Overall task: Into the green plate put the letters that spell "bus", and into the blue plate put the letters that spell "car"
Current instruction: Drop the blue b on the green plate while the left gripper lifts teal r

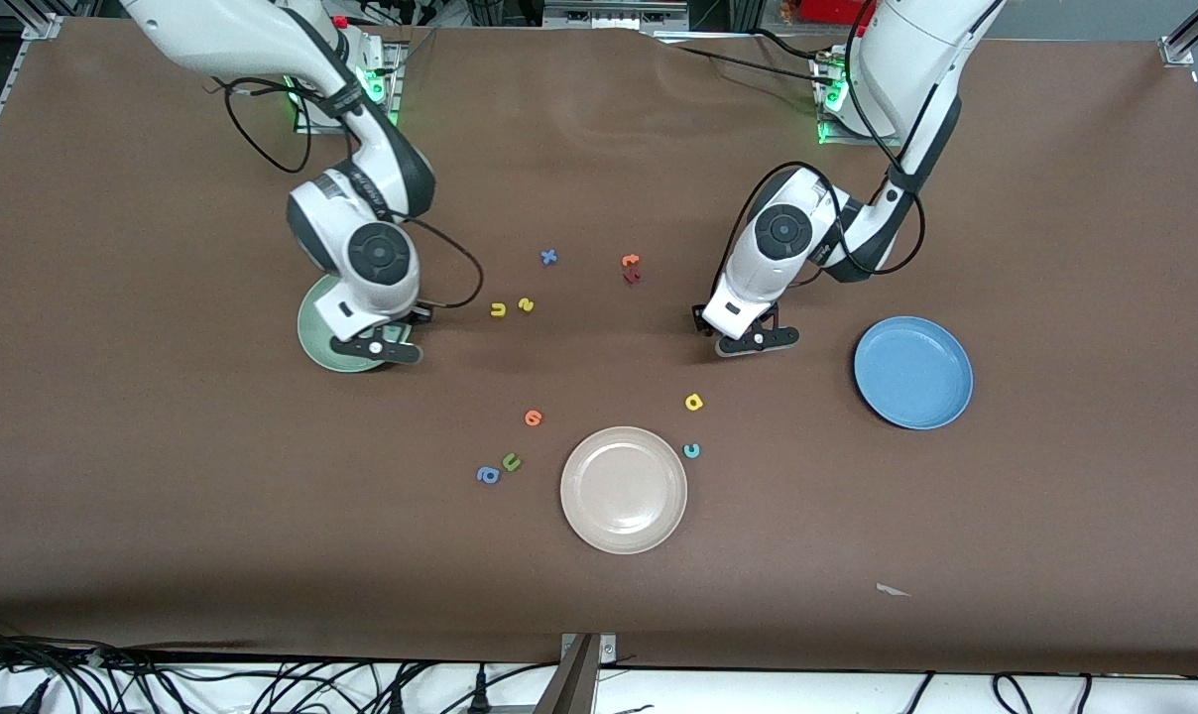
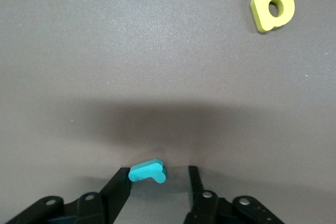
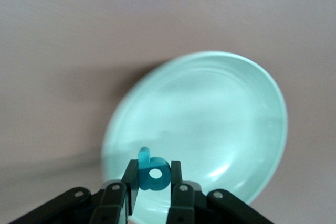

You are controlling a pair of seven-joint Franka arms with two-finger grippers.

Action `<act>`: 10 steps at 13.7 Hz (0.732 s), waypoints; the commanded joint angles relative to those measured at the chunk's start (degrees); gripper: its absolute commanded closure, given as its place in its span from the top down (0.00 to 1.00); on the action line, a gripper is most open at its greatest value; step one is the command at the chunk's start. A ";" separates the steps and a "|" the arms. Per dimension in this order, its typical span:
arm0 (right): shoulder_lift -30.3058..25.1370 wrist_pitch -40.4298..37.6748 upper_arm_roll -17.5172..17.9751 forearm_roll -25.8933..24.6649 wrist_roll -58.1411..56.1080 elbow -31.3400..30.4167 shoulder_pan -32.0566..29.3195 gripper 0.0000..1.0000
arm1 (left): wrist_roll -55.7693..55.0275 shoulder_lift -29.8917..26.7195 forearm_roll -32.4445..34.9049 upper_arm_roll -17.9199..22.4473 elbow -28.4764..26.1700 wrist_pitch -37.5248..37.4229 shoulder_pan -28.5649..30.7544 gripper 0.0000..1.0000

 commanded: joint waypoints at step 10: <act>1.63 4.24 4.48 15.60 23.72 3.34 1.65 1.00 | -1.75 -0.32 5.26 0.51 -1.09 -1.40 0.20 0.38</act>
